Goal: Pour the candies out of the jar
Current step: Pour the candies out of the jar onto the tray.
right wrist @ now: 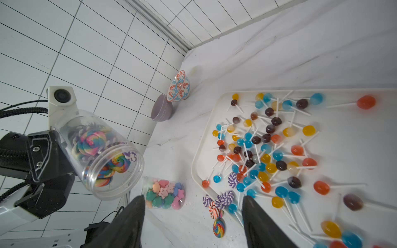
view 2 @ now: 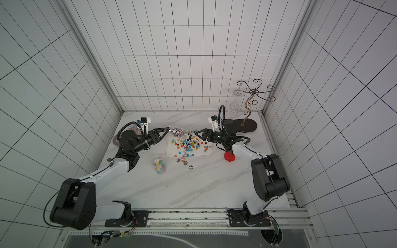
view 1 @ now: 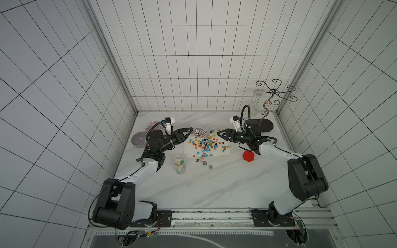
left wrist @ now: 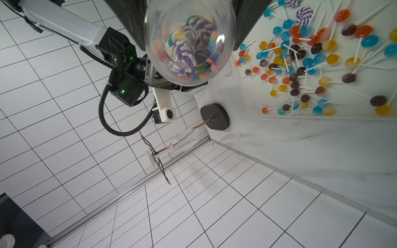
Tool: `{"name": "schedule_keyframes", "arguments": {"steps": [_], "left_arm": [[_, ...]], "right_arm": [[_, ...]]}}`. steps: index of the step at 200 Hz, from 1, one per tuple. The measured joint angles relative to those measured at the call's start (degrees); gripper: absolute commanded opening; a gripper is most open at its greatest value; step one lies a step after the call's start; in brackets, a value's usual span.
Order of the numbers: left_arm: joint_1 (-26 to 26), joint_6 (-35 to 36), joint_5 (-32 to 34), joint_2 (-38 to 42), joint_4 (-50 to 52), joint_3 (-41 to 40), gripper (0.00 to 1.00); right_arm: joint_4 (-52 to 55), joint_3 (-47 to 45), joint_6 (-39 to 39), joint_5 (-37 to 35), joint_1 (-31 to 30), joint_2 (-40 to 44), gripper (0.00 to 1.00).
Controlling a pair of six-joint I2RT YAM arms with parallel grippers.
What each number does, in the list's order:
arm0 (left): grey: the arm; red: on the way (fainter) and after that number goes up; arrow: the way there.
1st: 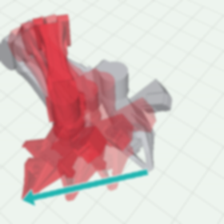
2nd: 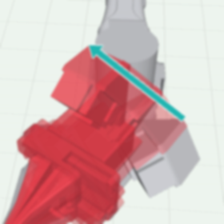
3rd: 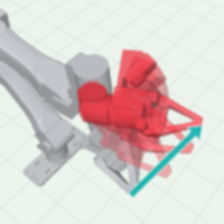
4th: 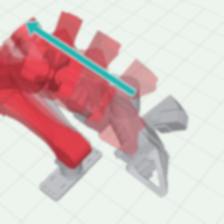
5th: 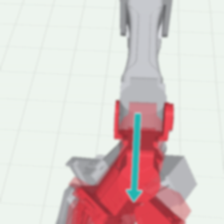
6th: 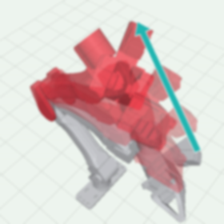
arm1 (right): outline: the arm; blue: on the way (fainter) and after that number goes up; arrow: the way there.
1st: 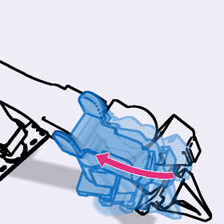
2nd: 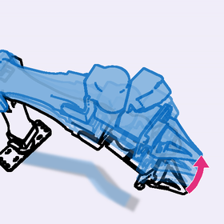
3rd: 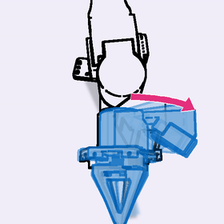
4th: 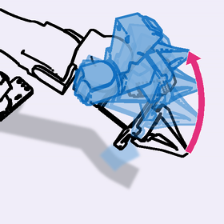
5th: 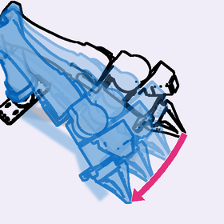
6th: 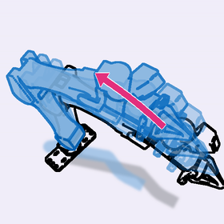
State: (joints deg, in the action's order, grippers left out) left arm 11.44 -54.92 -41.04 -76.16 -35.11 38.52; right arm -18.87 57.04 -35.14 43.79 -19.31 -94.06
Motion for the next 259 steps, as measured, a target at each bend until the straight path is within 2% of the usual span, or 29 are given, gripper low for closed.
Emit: {"name": "schedule_keyframes", "arguments": {"steps": [108,154,179,212,226,238,259], "left_arm": [[-0.44,-0.96,0.46,-2.34,-3.34,-0.63,0.0],[-0.37,1.05,0.59,-2.01,-1.66,-0.79,0.0],[-0.35,5.22,1.9,-0.46,3.28,0.11,0.0],[0.85,17.7,10.6,4.26,19.58,5.31,0.0],[-0.37,17.53,9.97,5.57,17.73,4.44,0.0],[-2.12,14.73,9.14,5.53,10.91,0.96,0.0],[-3.45,13.11,7.06,1.09,8.26,-1.33,0.0]], "right_arm": [[-4.37,4.76,-4.68,3.54,-7.3,-3.28,0.72],[-3.15,4.74,-3.72,2.86,-5.35,-2.84,0.72],[-1.55,4.63,-2.64,1.62,-3.28,-0.81,0.72],[1.27,4.63,-0.02,-0.09,-1.66,2.27,0.72],[2.27,4.63,0.87,-0.55,-1.57,2.89,0.72],[2.62,4.61,1.38,-0.72,-1.57,2.91,0.72],[3.54,4.5,1.9,-0.92,-1.57,2.91,0.72]]}}
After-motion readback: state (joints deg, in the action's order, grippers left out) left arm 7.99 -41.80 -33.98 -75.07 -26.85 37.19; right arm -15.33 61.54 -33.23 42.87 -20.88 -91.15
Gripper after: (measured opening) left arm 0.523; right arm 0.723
